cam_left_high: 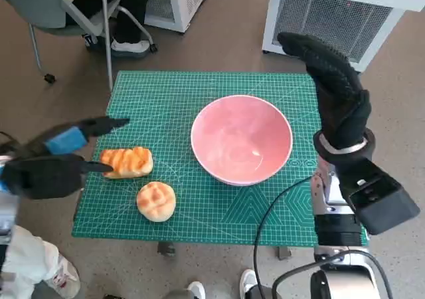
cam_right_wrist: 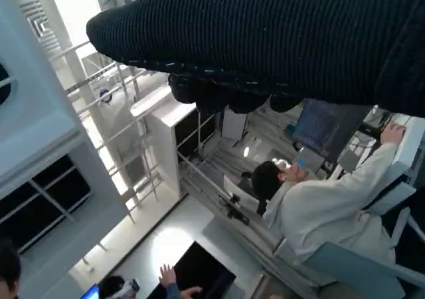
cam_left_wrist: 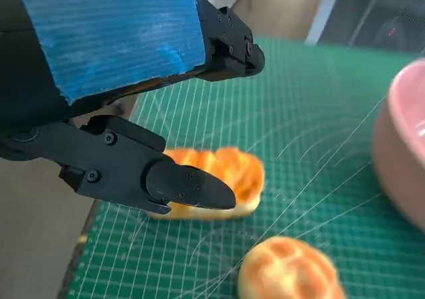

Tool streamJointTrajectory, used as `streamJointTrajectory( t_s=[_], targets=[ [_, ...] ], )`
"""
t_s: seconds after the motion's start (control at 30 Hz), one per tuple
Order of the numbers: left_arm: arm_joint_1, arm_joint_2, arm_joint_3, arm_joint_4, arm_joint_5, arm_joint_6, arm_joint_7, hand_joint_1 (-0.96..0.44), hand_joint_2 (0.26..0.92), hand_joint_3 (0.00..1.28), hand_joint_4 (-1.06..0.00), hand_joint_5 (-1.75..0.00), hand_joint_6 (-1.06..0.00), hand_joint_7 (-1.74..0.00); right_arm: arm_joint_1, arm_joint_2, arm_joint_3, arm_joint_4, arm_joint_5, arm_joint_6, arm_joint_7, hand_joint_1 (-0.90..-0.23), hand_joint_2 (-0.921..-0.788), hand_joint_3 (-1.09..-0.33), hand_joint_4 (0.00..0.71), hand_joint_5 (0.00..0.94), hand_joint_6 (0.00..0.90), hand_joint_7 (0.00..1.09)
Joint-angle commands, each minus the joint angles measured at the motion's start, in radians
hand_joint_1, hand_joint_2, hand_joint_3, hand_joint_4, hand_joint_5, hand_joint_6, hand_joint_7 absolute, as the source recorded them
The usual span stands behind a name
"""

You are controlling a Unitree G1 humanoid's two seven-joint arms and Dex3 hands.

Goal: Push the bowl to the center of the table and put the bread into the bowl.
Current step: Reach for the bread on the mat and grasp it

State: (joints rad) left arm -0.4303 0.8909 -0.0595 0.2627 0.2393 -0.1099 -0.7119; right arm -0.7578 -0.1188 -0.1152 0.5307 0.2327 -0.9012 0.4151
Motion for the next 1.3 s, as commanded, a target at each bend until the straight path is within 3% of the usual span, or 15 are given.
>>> streamJointTrajectory(
  t_s=[0.03,0.27,0.63,0.77,0.87,0.9,0.93,1.03,1.13,1.2,1.3],
  targets=[
    [-0.041,-0.018,-0.048,0.058,0.045,0.016,-0.002,-0.36,0.898,0.0,-0.21,-0.01,-0.33,-0.01,0.022,-0.002,0.004,0.012,-0.005,0.012,-0.003,-0.651,-0.921,-0.8,0.264,0.036,-0.001,0.67],
    [-0.082,-0.057,-0.109,0.133,0.1,0.055,0.006,-0.34,0.901,0.0,-0.23,-0.01,-0.34,-0.01,0.021,-0.008,0.002,0.027,-0.02,0.006,-0.011,-0.652,-0.921,-0.794,0.266,0.04,-0.001,0.68],
    [-0.102,-0.104,-0.156,0.204,0.159,0.058,0.051,-0.33,0.904,0.0,-0.3,-0.02,-0.39,-0.03,0.022,-0.012,0.004,0.024,-0.021,0.01,-0.013,-0.643,-0.921,-0.801,0.26,0.041,-0.001,0.67],
    [-0.098,-0.143,-0.173,0.278,0.19,0.021,0.141,-0.25,0.904,0.0,-0.53,-0.06,-0.56,-0.11,0.025,-0.013,0.004,0.018,-0.02,0.01,-0.012,-0.643,-0.921,-0.799,0.261,0.043,-0.001,0.67],
    [-0.098,-0.152,-0.178,0.315,0.2,-0.014,0.189,-0.21,0.909,0.0,-0.63,-0.08,-0.62,-0.17,0.027,-0.013,0.005,0.011,-0.018,0.013,-0.012,-0.642,-0.921,-0.8,0.26,0.043,-0.001,0.67],
    [-0.098,-0.155,-0.18,0.328,0.204,-0.026,0.205,-0.2,0.913,0.01,-0.68,-0.07,-0.62,-0.27,0.028,-0.013,0.005,0.008,-0.017,0.015,-0.012,-0.641,-0.921,-0.801,0.259,0.043,-0.001,0.67],
    [-0.098,-0.157,-0.182,0.338,0.207,-0.036,0.216,-0.25,0.916,0.07,-0.74,-0.07,-0.59,-0.67,0.028,-0.013,0.006,0.005,-0.016,0.016,-0.012,-0.641,-0.921,-0.802,0.259,0.043,-0.001,0.67],
    [-0.096,-0.159,-0.187,0.356,0.214,-0.063,0.244,-0.32,0.919,0.16,-0.84,-0.1,-0.55,-1.15,0.032,-0.012,0.006,-0.001,-0.011,0.021,-0.01,-0.641,-0.921,-0.805,0.257,0.043,-0.001,0.67],
    [-0.096,-0.159,-0.19,0.369,0.214,-0.084,0.259,-0.11,0.92,0.16,-0.67,-0.8,-0.52,-1.32,0.034,-0.01,0.007,-0.005,-0.008,0.025,-0.009,-0.638,-0.921,-0.807,0.255,0.044,-0.001,0.67],
    [-0.099,-0.159,-0.192,0.376,0.212,-0.094,0.262,-0.06,0.92,0.15,-0.65,-0.97,-0.52,-1.34,0.035,-0.009,0.007,-0.006,-0.007,0.025,-0.01,-0.637,-0.921,-0.808,0.254,0.045,-0.001,0.67],
    [-0.106,-0.156,-0.195,0.382,0.212,-0.103,0.26,-0.02,0.921,0.14,-0.65,-1.09,-0.52,-1.34,0.035,-0.009,0.007,-0.006,-0.006,0.026,-0.01,-0.635,-0.921,-0.809,0.253,0.045,-0.001,0.66]
  ],
)
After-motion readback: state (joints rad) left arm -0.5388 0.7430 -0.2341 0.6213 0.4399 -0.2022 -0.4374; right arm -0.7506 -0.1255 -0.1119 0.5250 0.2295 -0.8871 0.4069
